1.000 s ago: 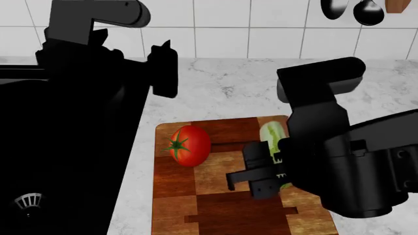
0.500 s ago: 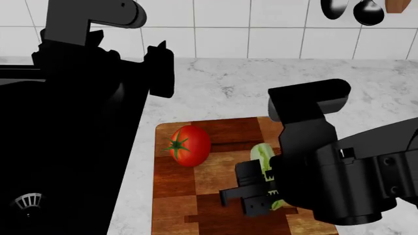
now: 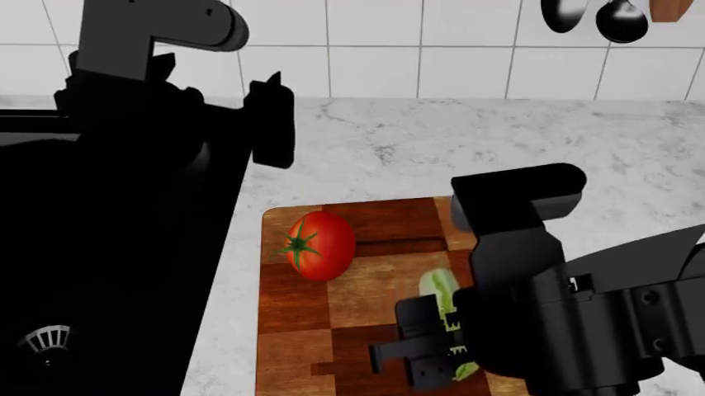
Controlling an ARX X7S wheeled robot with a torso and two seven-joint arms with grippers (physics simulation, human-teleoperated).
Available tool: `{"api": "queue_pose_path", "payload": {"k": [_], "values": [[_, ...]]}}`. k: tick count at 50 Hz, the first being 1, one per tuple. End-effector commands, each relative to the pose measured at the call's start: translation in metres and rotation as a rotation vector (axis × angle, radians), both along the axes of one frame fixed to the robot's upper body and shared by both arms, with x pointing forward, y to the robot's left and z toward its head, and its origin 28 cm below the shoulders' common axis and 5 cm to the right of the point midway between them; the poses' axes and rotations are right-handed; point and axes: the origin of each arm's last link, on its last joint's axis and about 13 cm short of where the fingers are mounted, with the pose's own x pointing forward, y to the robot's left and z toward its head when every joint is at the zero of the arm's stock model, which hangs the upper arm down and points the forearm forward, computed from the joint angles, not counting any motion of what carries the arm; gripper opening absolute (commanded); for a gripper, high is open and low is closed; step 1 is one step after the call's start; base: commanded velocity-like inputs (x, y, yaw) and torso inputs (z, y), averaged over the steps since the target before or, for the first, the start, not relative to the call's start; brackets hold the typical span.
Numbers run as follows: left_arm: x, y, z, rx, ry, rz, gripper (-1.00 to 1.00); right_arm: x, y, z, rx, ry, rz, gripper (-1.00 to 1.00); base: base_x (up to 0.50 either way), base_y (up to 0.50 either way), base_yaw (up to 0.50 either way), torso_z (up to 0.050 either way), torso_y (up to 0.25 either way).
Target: Pick the vegetables from the sink and place them on the cutting board.
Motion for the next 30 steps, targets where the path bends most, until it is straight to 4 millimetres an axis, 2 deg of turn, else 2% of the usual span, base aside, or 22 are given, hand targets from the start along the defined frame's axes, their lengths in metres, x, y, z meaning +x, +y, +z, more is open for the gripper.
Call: {"api": "queue_pose_path", "payload": {"k": [1,7,8,23,30], "values": [[0.000,-0.005,0.002,-0.037,0.002,-0.051,1.00,0.003,0.002,-0.001,0.036,-0.009,0.005,-1.00,0.00,0.00,0.00,0.000,0.000],[0.000,-0.004,0.002,-0.036,0.000,-0.052,1.00,0.003,0.003,-0.006,0.031,0.007,0.017,-1.00,0.00,0.00,0.00,0.000,0.000],[0.000,-0.004,0.002,-0.037,0.001,-0.051,1.00,0.003,0.003,-0.006,0.025,0.008,0.021,1.00,0.00,0.00,0.00,0.000,0.000],[-0.002,-0.004,0.004,-0.035,-0.005,-0.051,1.00,0.002,0.003,-0.005,0.027,0.008,0.016,1.00,0.00,0.00,0.00,0.000,0.000],[-0.002,-0.005,0.005,-0.034,-0.011,-0.052,1.00,-0.003,0.002,0.025,0.066,-0.112,0.027,1.00,0.00,0.00,0.00,0.000,0.000]]}}
